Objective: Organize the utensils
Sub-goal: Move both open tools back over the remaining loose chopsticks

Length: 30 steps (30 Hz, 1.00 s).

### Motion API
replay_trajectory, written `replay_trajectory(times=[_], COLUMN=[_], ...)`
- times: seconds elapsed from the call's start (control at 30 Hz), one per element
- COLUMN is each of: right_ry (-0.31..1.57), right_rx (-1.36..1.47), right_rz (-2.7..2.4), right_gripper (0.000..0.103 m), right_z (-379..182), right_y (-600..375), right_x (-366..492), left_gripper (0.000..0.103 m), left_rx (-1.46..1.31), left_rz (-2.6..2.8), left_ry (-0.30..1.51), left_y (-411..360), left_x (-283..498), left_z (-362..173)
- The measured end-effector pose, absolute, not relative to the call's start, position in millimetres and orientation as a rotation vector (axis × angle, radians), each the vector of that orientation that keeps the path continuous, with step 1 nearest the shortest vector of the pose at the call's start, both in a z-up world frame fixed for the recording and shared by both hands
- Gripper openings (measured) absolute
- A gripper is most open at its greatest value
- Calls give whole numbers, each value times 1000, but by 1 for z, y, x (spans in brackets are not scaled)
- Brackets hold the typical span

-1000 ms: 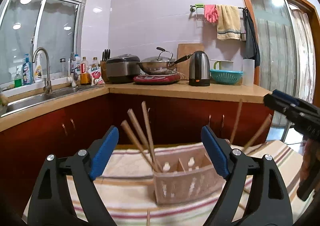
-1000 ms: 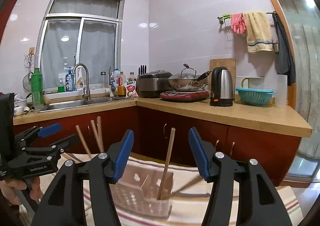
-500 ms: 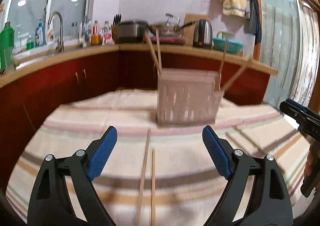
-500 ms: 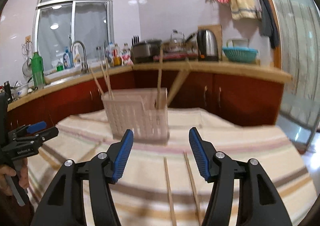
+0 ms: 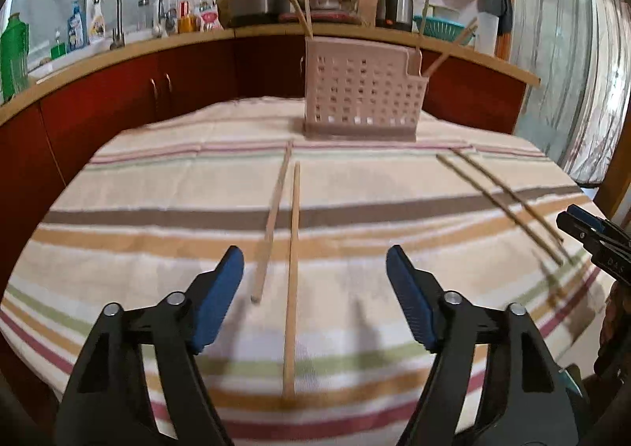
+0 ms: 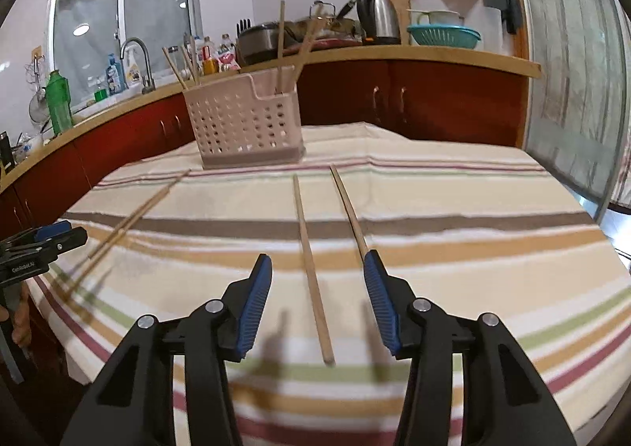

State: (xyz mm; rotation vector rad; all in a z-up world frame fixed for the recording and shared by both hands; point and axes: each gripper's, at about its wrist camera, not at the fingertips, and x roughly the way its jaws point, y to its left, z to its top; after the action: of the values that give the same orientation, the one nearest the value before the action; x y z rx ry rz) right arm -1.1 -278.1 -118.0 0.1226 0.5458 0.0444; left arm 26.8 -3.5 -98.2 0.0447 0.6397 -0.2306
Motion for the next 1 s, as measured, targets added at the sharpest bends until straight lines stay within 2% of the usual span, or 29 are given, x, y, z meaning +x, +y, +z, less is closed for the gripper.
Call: replay_trajectory(times=[0.17, 0.43, 0.63, 1.0], right_ry=[563, 577, 589, 590], right_rx=[128, 135, 137, 150], right_rz=[44, 51, 58, 57], right_gripper=[44, 38, 34, 28], right_z=[-128, -136, -143, -152], right_y=[-280, -280, -279, -283], right_x=[-10, -18, -21, -26], left_gripper=[60, 57, 40, 39], left_rx=[57, 63, 64, 66], left_rz=[-228, -205, -206, -201], left_ry=[681, 706, 733, 692], left_y=[-3, 4, 9, 11], left_x=[20, 12, 13, 3], left_z=[-111, -120, -132, -134])
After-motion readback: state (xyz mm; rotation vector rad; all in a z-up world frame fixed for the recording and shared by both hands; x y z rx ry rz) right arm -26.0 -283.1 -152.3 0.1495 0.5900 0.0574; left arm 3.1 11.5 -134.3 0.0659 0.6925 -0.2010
